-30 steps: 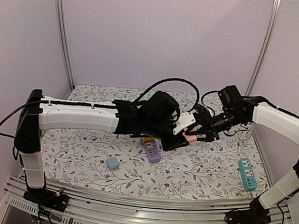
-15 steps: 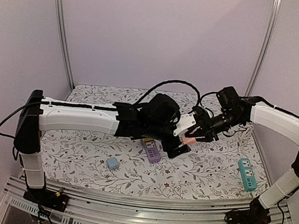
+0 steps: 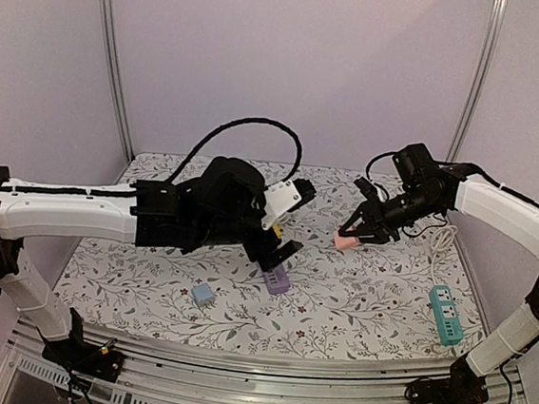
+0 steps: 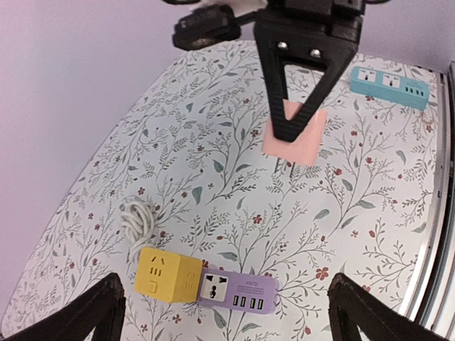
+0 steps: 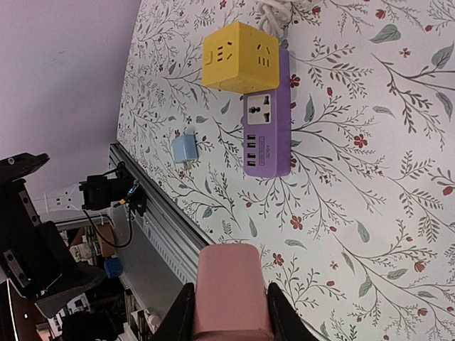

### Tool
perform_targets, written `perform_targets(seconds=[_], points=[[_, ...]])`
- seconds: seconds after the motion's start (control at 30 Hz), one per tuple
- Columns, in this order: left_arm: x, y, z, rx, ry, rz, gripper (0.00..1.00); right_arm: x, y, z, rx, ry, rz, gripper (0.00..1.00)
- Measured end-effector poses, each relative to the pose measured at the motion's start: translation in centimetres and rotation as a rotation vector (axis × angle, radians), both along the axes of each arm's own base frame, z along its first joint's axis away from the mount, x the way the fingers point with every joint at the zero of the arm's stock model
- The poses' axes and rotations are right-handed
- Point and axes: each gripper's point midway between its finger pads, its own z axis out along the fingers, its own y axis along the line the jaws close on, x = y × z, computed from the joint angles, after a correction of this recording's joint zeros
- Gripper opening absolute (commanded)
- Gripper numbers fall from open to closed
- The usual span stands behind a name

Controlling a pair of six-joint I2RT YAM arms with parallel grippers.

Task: Insert the plug

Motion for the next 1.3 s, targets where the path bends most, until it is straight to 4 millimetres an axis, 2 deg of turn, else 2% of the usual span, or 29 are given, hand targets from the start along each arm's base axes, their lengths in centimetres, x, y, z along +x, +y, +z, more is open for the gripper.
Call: perform_targets(seconds=[0.13, 0.27, 0.37, 0.47, 0.57, 0.63, 0.73, 0.97, 1.13, 1.3], points=[[1.1, 3.8, 2.9, -0.062, -0.038, 0.177, 1.00, 0.9, -0.5, -0.4, -0.051, -0.032, -0.038, 0.00], [1.8, 7.1, 5.7, -0.093, -0.046, 0.334, 0.99, 1.9, 0.1, 0.7, -0.077, -0.095, -0.053, 0.00], [2.2, 10.6, 9.4, -0.175, -0.051, 0.466, 0.99, 2.6, 2.2, 2.3, -0.075, -0.152, -0.031, 0.00], [2.3, 15.4, 12.4, -0.271, -0.056, 0.569, 1.00, 3.2, 4.5, 3.7, -0.068, -0.189, -0.012, 0.00], [2.7, 20.0, 13.8, -0.332, -0.048, 0.671, 1.00, 3.3, 7.1, 2.2, -0.113, -0.168, 0.019, 0.00], [3.0, 22.4, 13.9, -0.352, -0.033, 0.734, 1.00, 3.4, 8.5, 1.5, -0.142, -0.166, 0.035, 0.00], [2.9, 24.2, 12.6, -0.340, -0.002, 0.780, 0.99, 3.6, 10.4, 0.1, -0.187, -0.158, 0.047, 0.00], [1.2, 26.0, 9.0, -0.288, 0.069, 0.792, 0.99, 3.8, 11.9, -3.7, -0.327, -0.125, 0.032, 0.00], [-0.1, 27.4, 8.2, -0.316, 0.093, 0.797, 1.00, 3.9, 12.6, -5.6, -0.405, -0.121, 0.019, 0.00], [-0.9, 27.9, 7.7, -0.324, 0.114, 0.785, 1.00, 4.3, 13.2, -6.8, -0.460, -0.127, 0.010, 0.00]])
